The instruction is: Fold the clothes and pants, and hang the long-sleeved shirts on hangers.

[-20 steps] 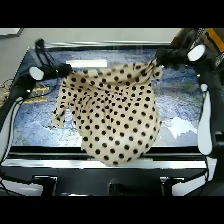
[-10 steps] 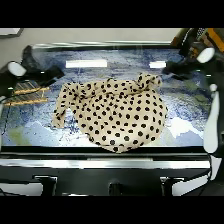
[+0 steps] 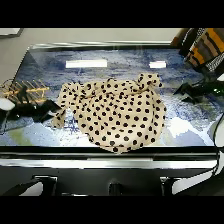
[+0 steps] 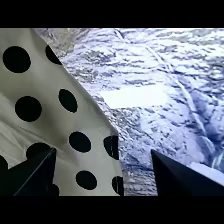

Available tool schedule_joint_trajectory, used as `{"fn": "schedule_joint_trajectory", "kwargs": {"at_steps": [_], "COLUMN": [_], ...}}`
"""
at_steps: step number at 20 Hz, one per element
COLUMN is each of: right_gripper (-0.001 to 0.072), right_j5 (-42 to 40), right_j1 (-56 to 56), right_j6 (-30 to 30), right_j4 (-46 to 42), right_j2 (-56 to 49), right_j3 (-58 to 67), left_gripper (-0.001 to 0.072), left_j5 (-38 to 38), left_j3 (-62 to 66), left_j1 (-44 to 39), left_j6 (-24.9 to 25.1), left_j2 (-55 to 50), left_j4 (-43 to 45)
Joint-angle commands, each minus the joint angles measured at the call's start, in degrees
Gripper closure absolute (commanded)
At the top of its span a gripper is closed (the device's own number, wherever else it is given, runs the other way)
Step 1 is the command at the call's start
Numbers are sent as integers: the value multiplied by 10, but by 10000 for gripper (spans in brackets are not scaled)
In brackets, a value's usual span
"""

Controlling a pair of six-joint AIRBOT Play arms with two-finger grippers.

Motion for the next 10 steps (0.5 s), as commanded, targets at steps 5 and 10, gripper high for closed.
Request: {"fn": "schedule_joint_trajectory", "kwargs": {"at_steps": [5,10], "right_gripper": [41,460], "right_j5": [-16,-15], "right_j1": [7,68], "right_j6": [-59,-66], "right_j4": [107,103], "right_j2": [-99,-116], "right_j3": [-16,-15], "left_gripper": [34,35], "left_j5": [15,8], "left_j3": [-102,-103], "left_j1": [3,1], "left_j6": [45,45], "left_j2": [23,22], "left_j4": [-88,-88]}}
